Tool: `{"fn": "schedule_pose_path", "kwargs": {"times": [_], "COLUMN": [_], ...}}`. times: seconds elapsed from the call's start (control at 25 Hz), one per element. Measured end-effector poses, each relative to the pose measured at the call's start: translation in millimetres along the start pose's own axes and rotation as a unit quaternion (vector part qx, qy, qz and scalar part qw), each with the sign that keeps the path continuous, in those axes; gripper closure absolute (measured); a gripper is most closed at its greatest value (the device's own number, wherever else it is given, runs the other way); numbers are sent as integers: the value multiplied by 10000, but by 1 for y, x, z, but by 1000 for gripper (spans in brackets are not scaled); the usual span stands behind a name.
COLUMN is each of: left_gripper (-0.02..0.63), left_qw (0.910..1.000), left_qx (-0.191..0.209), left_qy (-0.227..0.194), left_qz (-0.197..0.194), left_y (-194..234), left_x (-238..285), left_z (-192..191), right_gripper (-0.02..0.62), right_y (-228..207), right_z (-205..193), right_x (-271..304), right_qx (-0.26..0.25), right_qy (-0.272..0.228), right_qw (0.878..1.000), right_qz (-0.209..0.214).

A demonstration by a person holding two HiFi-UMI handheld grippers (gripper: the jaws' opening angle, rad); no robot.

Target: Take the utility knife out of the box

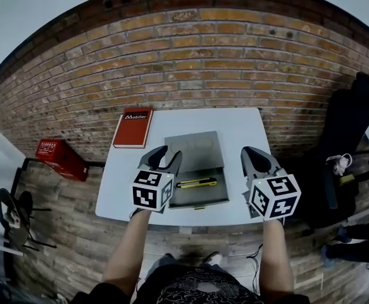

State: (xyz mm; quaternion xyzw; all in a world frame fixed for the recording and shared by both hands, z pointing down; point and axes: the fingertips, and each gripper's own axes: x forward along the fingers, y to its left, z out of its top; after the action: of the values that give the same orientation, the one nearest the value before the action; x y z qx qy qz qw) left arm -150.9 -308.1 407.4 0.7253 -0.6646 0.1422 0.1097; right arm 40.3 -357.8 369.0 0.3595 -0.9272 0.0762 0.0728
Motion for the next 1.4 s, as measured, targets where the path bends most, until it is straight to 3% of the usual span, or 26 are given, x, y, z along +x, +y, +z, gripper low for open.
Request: {"fn": "schedule_pose_path", "kwargs": {"times": [0.56, 0.72, 1.12, 1.4], "left_gripper": [434, 434, 426, 422], "left_qw": [9989, 9953, 9724, 9385], "left_qx": [94, 310, 949, 1541], "left_qy": [-134, 99, 1073, 1789], "left_qz": [-450, -910, -1844, -2518], "left_y": [10, 0, -40, -67], "left_x": [20, 28, 55, 67], "left_z": [5, -8, -66, -115], "right_gripper": [575, 574, 574, 574], "right_y": [11, 16, 16, 9], "right_z": [6, 4, -5, -19], "right_x": [9, 10, 3, -4], "right_qx": [18, 7, 59, 142], "right_qy": [-26, 21, 125, 258], "right_qw": [9995, 9993, 9983, 9966], "right_qz": [-304, -380, -570, -774]}}
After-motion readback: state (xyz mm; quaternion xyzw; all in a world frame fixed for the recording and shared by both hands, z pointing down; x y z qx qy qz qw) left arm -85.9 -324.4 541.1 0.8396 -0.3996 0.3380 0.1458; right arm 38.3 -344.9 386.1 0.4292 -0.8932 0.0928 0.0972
